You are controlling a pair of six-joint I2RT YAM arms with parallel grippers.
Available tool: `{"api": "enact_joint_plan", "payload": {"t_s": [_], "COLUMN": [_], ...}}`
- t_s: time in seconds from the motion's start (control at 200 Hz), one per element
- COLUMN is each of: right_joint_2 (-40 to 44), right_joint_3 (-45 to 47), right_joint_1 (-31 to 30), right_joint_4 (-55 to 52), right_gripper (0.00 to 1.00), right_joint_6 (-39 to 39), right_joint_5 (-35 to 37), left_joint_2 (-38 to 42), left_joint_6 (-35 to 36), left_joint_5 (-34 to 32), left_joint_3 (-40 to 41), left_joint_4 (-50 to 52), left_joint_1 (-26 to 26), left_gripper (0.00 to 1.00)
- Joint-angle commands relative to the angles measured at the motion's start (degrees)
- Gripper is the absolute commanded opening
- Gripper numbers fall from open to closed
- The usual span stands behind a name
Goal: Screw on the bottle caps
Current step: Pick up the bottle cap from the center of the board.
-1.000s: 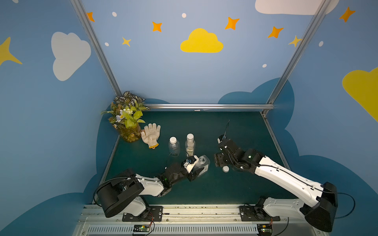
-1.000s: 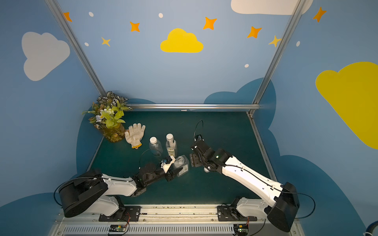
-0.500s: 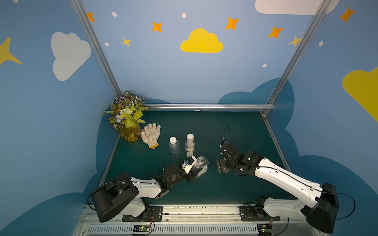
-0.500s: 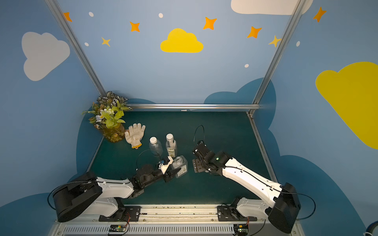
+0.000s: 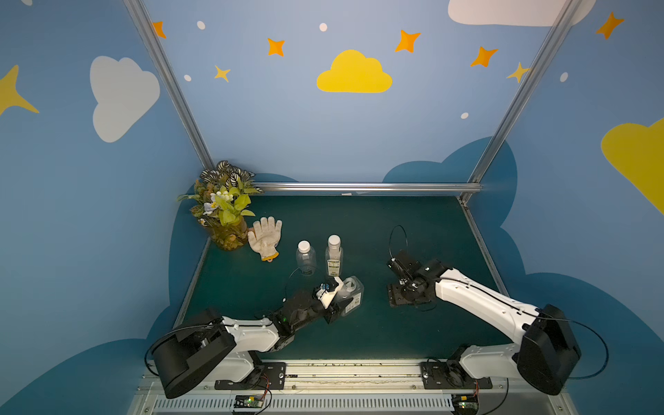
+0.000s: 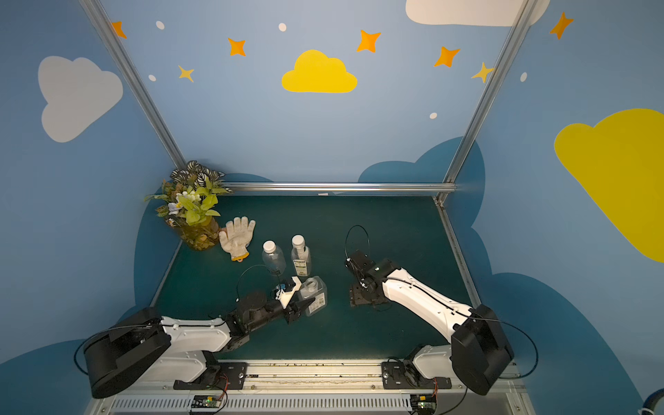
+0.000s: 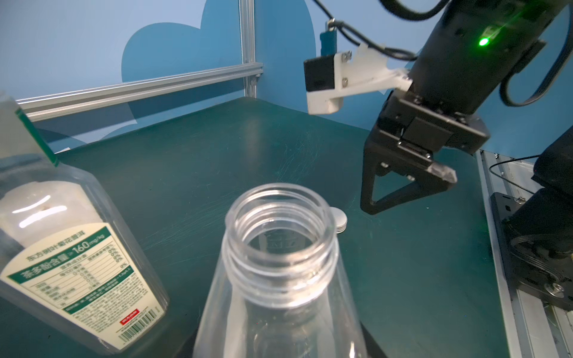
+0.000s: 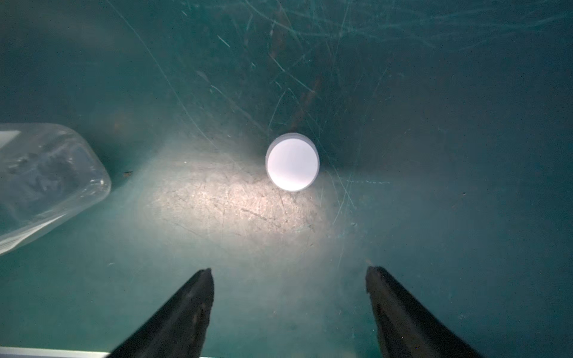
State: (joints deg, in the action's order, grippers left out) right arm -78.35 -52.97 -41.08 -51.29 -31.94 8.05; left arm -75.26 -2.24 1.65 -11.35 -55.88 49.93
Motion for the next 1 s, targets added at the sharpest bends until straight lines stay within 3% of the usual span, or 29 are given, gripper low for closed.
{"api": "enact_joint_plan", "payload": {"t_s": [0.0, 0.476, 0.711, 0.996], "right_joint_2": [-3.48, -12.71, -15.32, -12.9], "right_joint_3": [0.24, -4.13, -7.98, -11.68], "right_joint_1": [1.31, 4.99, 5.72, 5.74], "right_joint_4": [-1.54, 0.57, -0.1, -0.22], "right_gripper": [0.79, 0.71, 0.71, 0.75], "right_joint_6": [2.13, 5.26, 6.28, 6.37], "right_joint_5": [-5.12, -7.39, -7.4, -2.17], "left_joint_2": [1.0, 0.56, 0.56, 1.01], "left_joint_6": [-0.57, -0.62, -0.74, -0.6], "left_joint_5": [0.02, 0.37, 0.28, 0.04], "left_joint_3": [0.2, 0.1, 0.19, 0.19], "left_joint_4": [-0.2, -0.25, -0.2, 0.03], "left_joint_1": [0.06, 0.07, 0.07, 0.08], "left_gripper": [0.38, 0.38, 0.38, 0.38]}}
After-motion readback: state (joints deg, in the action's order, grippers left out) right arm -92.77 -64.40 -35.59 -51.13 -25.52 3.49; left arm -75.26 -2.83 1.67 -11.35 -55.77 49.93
